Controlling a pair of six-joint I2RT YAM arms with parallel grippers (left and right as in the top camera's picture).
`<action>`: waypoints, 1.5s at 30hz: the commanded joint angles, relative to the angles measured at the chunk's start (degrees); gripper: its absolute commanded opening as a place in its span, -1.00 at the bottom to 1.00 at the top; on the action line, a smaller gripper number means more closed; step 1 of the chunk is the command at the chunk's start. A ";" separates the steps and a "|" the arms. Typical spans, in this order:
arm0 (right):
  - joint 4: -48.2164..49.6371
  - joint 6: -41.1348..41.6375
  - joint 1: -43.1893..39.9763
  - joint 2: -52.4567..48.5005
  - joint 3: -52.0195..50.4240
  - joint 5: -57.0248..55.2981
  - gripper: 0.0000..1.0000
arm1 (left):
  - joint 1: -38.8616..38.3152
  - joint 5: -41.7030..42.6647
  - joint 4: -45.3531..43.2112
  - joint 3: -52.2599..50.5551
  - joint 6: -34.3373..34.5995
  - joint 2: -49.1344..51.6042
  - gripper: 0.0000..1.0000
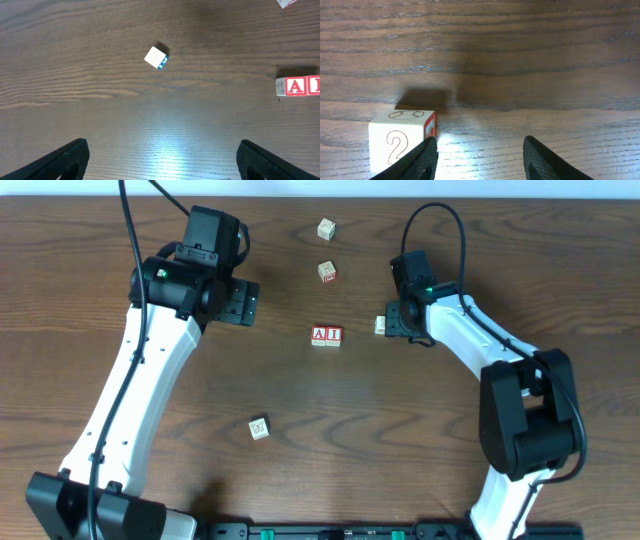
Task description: Spell out Ai2
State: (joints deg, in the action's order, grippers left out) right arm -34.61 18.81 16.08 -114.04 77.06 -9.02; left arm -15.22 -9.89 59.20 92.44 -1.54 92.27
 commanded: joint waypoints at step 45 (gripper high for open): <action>-0.50 0.96 1.70 1.84 -0.37 0.02 0.32 | -0.13 -1.03 0.15 -0.13 -0.42 0.20 0.91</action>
State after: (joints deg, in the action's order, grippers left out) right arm -35.29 18.87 16.64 -110.91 77.06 -8.99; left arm -15.22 -9.91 59.18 92.44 -1.54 92.27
